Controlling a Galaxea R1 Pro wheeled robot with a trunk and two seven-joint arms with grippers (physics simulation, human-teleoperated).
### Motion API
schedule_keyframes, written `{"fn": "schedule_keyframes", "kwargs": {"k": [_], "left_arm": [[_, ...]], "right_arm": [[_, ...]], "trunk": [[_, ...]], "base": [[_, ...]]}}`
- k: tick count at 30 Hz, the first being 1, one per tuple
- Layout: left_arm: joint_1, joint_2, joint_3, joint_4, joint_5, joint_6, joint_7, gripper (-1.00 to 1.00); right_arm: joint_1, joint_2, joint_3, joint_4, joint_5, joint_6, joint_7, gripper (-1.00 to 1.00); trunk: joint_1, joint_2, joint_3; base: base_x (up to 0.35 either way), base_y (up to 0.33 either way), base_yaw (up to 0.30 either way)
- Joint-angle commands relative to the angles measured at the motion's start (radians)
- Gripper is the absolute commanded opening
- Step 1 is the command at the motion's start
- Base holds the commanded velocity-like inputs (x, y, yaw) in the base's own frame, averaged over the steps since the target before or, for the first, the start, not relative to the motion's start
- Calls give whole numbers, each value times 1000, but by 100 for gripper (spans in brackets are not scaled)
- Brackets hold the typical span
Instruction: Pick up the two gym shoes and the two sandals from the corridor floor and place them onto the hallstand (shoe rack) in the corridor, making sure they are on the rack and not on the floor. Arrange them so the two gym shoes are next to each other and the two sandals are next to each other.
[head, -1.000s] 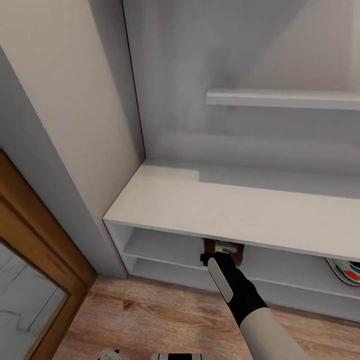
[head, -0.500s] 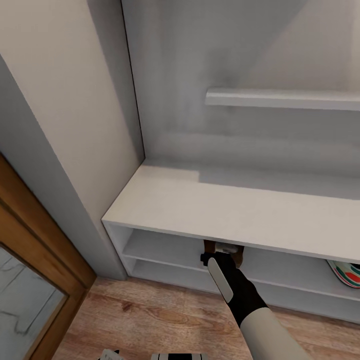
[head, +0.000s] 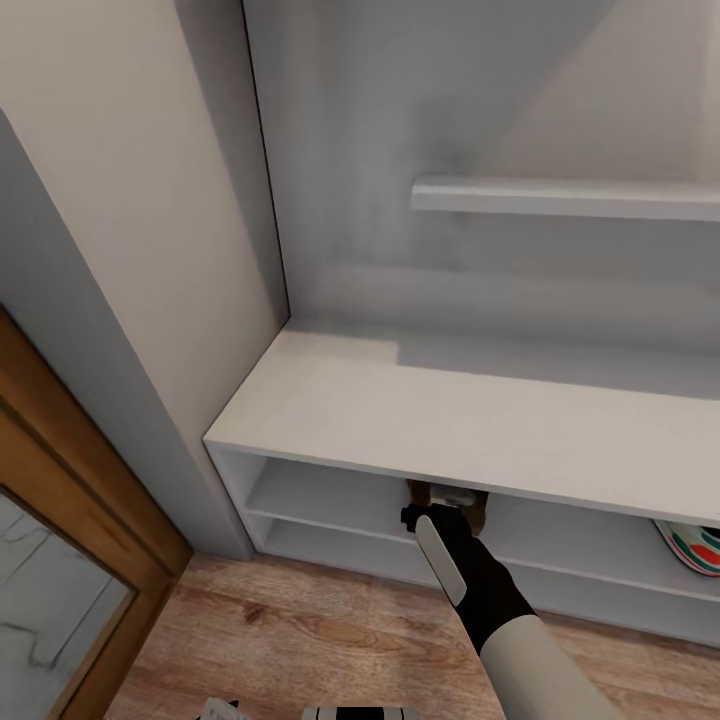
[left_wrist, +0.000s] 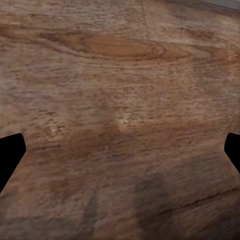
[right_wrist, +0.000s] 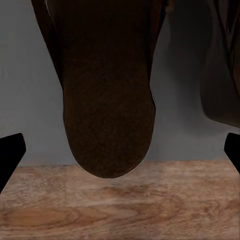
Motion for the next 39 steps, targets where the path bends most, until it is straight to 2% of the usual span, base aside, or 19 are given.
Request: {"fn": "schedule_keyframes", "kwargs": {"k": [1,11,39], "left_arm": [[-1,0,8,1,-10,-5,-3,100],[-1,0,8,1,-10,-6,-2,100],[0,0,8,5,-8,-6,3,100]], "right_arm": [[-1,0,3,-1,-10,1,-10,100],[-1,0,3,-1,-10,1,-9,100],[-1,0,6,2,-9,0,-9,100]], "trunk": [[0,0,-1],[0,0,-1],[0,0,-1]], "base": [[-48,0,0],[-232,-24,0],[-313,-70,0]]}}
